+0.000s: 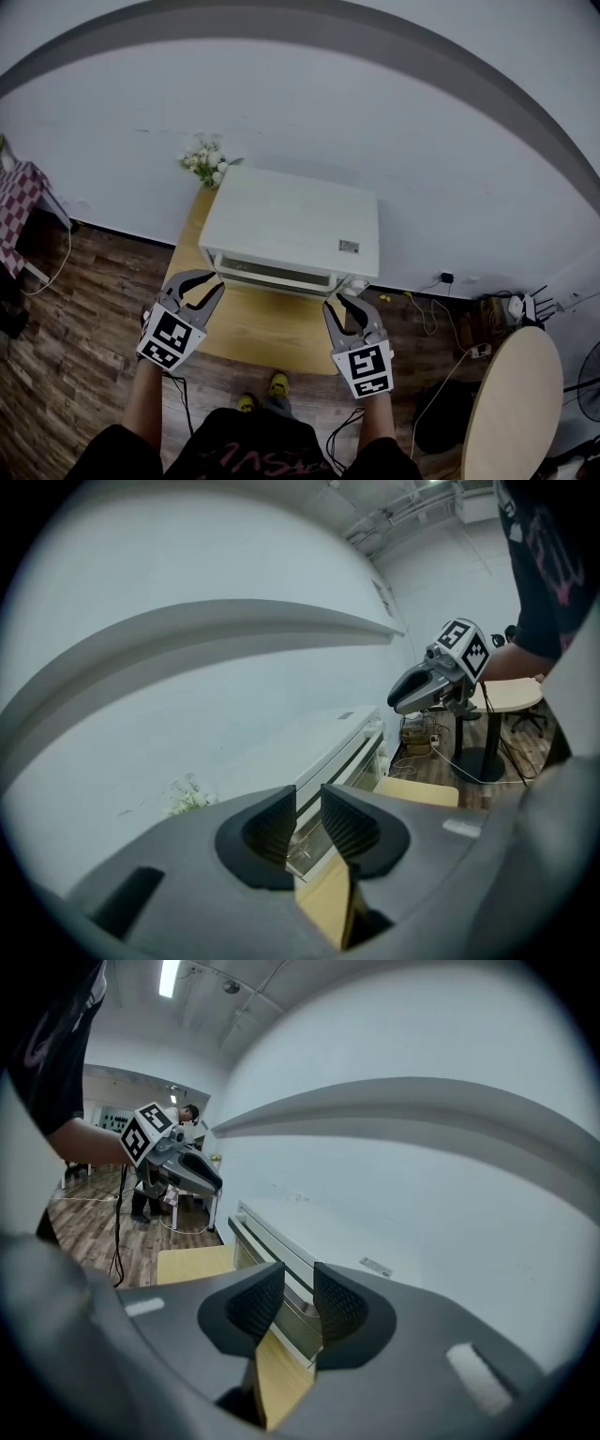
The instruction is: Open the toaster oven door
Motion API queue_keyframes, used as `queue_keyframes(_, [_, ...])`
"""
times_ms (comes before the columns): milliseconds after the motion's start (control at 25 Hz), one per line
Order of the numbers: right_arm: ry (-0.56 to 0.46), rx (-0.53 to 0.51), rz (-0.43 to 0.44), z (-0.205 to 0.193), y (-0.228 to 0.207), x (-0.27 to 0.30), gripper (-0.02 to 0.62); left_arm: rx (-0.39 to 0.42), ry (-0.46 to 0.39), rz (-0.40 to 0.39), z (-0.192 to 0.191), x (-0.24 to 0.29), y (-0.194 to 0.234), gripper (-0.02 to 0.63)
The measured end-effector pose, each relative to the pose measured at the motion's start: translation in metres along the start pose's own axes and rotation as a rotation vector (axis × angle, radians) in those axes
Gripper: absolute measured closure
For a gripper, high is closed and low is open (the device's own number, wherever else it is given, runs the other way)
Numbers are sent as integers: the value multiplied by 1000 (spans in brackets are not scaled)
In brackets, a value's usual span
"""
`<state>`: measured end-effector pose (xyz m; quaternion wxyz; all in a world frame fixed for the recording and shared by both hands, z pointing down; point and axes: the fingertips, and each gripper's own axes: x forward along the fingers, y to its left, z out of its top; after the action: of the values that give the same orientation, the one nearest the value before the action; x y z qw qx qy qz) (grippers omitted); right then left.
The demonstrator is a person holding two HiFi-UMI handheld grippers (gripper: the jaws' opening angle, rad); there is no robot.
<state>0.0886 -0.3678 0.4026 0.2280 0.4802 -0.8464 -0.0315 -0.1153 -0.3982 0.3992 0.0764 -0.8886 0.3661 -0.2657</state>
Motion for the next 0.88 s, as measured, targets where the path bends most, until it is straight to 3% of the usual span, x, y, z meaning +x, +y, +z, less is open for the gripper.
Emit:
queue_keyframes(480, [75,-136,98,-11,-3,23,469,122,96,-91,-11,33,-8,495])
queue_keyframes(880, [162,-245,193,-23,3,44,468,251,225,-151,-29,52,-8,491])
